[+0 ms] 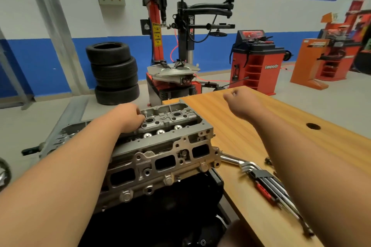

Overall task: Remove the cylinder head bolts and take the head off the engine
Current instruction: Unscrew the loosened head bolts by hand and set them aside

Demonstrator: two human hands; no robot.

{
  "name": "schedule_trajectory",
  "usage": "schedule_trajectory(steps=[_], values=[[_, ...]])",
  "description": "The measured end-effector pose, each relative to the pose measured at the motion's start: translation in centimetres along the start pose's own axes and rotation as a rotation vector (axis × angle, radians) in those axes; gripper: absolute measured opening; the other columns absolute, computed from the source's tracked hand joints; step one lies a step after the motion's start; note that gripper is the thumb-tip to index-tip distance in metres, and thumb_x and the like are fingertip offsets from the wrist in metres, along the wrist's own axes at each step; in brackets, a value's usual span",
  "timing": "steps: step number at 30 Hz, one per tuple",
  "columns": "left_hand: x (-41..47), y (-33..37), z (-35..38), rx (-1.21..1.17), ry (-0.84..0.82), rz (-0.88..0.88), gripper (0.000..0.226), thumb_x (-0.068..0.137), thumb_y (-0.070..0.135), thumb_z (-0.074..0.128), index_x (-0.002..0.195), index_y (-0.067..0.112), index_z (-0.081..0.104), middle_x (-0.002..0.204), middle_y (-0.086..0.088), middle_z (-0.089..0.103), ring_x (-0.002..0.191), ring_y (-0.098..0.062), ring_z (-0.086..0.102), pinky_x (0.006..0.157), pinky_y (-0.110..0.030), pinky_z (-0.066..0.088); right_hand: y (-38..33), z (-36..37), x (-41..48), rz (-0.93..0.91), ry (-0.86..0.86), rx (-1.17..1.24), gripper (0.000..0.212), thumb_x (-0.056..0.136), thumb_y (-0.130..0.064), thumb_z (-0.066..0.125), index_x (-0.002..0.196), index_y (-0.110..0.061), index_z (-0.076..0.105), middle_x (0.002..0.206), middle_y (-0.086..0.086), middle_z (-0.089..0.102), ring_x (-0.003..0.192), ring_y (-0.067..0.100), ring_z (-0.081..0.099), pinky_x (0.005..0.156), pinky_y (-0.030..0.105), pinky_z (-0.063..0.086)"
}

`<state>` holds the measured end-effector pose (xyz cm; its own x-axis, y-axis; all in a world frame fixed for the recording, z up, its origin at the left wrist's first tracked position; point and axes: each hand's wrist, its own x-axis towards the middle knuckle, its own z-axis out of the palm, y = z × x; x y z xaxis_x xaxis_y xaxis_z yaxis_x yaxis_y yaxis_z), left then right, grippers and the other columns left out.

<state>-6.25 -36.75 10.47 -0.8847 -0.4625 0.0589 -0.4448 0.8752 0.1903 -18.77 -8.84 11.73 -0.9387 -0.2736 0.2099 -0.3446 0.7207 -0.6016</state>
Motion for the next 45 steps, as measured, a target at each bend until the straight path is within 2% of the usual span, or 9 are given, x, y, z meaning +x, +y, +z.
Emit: schedule_trajectory(steps=[3,5,16,20,24,30,34,39,45], values=[[-1.8,-1.5,0.0,-0.104,0.059,-0.027,0.025,0.099,0.028,0.045,0.112,0.018,0.064,0.106,-0.003,0.063,0.093,-0.018,0.054,0.078,-0.031,0.04,-8.7,1.8,-0.6,-0.042,-0.158,0.82,0.018,0.092,-0.015,0.045,0.077,-0.01,0.053,0.055,0.0,0.051,0.055,0.018,0.047,0.055,0.033,0.043],[-3.1,-2.4,0.1,-0.288,0.154,-0.058,0.028,0.101,0.029,0.038,0.11,0.019,0.062,0.106,-0.003,0.061,0.094,-0.018,0.053,0.079,-0.032,0.038,-12.5,4.2,-1.4,-0.001,-0.35,1.098,0.015,0.092,-0.012,0.048,0.079,-0.01,0.056,0.048,-0.004,0.05,0.047,0.014,0.047,0.053,0.029,0.044],[-5.5,-5.5,0.6,-0.808,0.461,-0.244,0.026,0.101,0.034,0.037,0.09,0.031,0.06,0.092,0.007,0.066,0.086,-0.011,0.058,0.063,-0.026,0.038,-16.5,12.2,-3.8,0.111,-0.647,1.188,0.021,0.096,-0.008,0.043,0.088,-0.01,0.063,0.063,0.002,0.053,0.06,0.015,0.048,0.062,0.029,0.043],[-5.8,-5.7,0.9,-0.817,0.447,-0.239,0.026,0.099,0.038,0.04,0.086,0.031,0.061,0.086,0.009,0.067,0.08,-0.008,0.059,0.059,-0.026,0.038,-16.7,12.6,-4.3,0.002,-0.582,1.116,0.026,0.095,-0.006,0.041,0.086,-0.012,0.065,0.063,0.001,0.054,0.061,0.015,0.05,0.064,0.03,0.045],[-5.7,-5.8,1.1,-0.739,0.397,-0.2,0.022,0.098,0.039,0.045,0.085,0.031,0.061,0.087,0.009,0.066,0.079,-0.008,0.058,0.06,-0.027,0.039,-16.4,12.8,-4.6,-0.1,-0.341,0.818,0.029,0.094,-0.013,0.04,0.087,-0.023,0.066,0.078,-0.002,0.057,0.08,0.019,0.056,0.078,0.038,0.049],[-5.0,-4.7,0.9,-0.789,0.378,-0.174,0.009,0.094,0.029,0.057,0.089,0.033,0.063,0.084,0.011,0.065,0.073,-0.003,0.058,0.058,-0.022,0.041,-18.2,13.1,-5.4,-0.248,-0.326,0.666,0.032,0.097,-0.014,0.038,0.112,-0.015,0.067,0.098,-0.007,0.059,0.082,0.005,0.05,0.066,0.021,0.037],[-3.9,-3.3,-0.1,-1.103,0.495,-0.341,0.016,0.094,0.018,0.05,0.09,0.026,0.063,0.086,0.001,0.067,0.076,-0.016,0.061,0.06,-0.028,0.046,-19.2,14.1,-6.3,-0.238,-0.374,0.689,0.023,0.095,-0.015,0.04,0.104,-0.017,0.062,0.089,-0.004,0.06,0.08,0.009,0.055,0.062,0.024,0.04],[-4.1,-3.1,1.2,-0.99,0.472,-0.316,0.016,0.094,0.021,0.05,0.084,0.024,0.062,0.079,-0.003,0.066,0.072,-0.019,0.06,0.061,-0.029,0.044,-19.5,14.3,-6.0,-0.15,-0.372,0.767,0.02,0.093,-0.012,0.043,0.102,-0.011,0.061,0.087,-0.002,0.053,0.087,0.014,0.05,0.063,0.024,0.032],[-4.4,-2.7,1.4,-0.909,0.419,-0.269,0.017,0.096,0.029,0.048,0.088,0.027,0.063,0.08,0.003,0.066,0.071,-0.012,0.058,0.058,-0.028,0.044,-17.6,13.5,-3.9,0.013,-0.491,0.981,0.016,0.085,-0.014,0.044,0.07,-0.013,0.05,0.053,0.0,0.048,0.051,0.018,0.043,0.055,0.032,0.038]])
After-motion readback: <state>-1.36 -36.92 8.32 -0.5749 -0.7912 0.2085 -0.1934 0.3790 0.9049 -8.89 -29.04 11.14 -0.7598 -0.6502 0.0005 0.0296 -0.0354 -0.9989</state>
